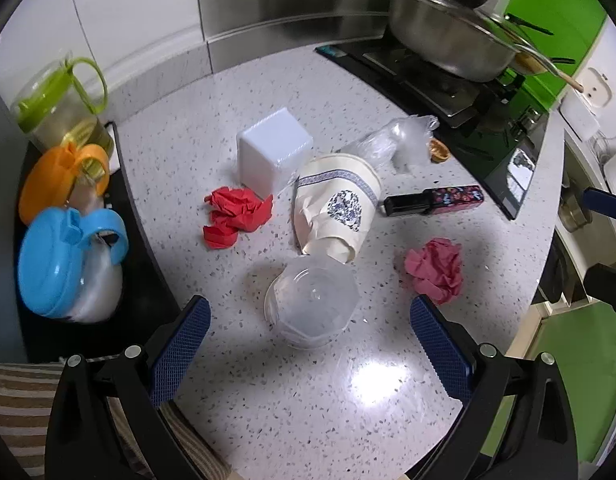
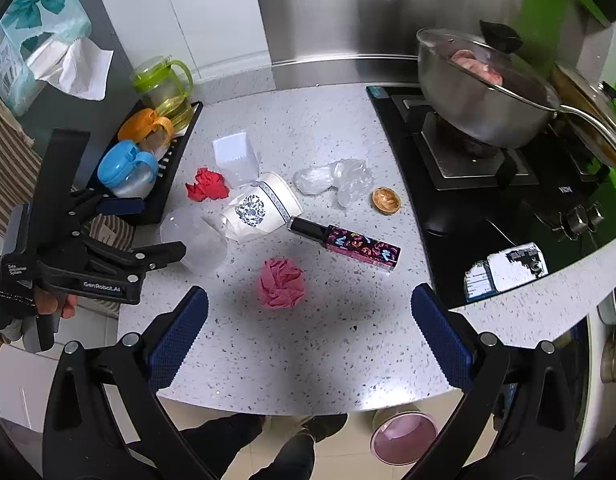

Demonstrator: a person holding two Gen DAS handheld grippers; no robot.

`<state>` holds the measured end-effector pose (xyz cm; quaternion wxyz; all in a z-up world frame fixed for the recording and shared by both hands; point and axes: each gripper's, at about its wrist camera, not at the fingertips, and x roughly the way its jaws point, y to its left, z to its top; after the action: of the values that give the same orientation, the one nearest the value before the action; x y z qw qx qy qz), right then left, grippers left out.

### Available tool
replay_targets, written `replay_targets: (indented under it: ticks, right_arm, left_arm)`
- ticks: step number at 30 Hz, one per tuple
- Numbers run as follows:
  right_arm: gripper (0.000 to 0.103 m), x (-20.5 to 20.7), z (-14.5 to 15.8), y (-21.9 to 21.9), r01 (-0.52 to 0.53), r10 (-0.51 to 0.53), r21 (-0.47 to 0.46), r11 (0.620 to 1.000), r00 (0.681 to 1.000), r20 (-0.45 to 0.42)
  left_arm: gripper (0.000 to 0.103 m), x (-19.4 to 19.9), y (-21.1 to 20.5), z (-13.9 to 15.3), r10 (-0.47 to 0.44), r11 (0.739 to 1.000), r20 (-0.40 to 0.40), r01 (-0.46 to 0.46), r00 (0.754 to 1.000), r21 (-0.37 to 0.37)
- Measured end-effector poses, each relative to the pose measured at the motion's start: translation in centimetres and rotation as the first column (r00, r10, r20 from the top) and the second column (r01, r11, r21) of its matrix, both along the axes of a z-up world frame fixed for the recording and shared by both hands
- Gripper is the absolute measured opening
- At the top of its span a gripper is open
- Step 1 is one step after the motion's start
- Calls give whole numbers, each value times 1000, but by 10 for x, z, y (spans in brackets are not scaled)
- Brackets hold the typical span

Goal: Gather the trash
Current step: 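Grasp the clear plastic cup with the left gripper while the right gripper grasps the pink crumpled paper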

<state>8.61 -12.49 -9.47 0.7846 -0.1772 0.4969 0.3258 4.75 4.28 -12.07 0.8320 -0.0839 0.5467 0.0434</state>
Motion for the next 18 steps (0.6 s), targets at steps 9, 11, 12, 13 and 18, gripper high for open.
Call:
replay_targets:
  ticks: [9,11,12,13,18]
  right_arm:
    - [99,13,-10,-1,-10,10,-8,1000,1000,-22]
    - [99,14,-11,0,-9,9,-8,1000,1000,-25]
    - [99,15,-12,0,-9,9,-8,1000,1000,-26]
    - [99,15,-12,1,-9,9,-7,1000,1000,-27]
    - [99,15,-16,5,-15,15,-9,1000,999,-32]
  left_arm:
    - [83,9,0,-15,-3,999,-31,2,1000,-45]
    - [63,10,-1,-18,-6,999,-41,4,999,-47]
    - [50,10,-1,-18,-5,999,-43,3,999,-46]
    - [50,9,-1,-17,-5,999,-39,3,999,-51]
    - [49,7,-1,-13,-12,998,-30,11,999,-63]
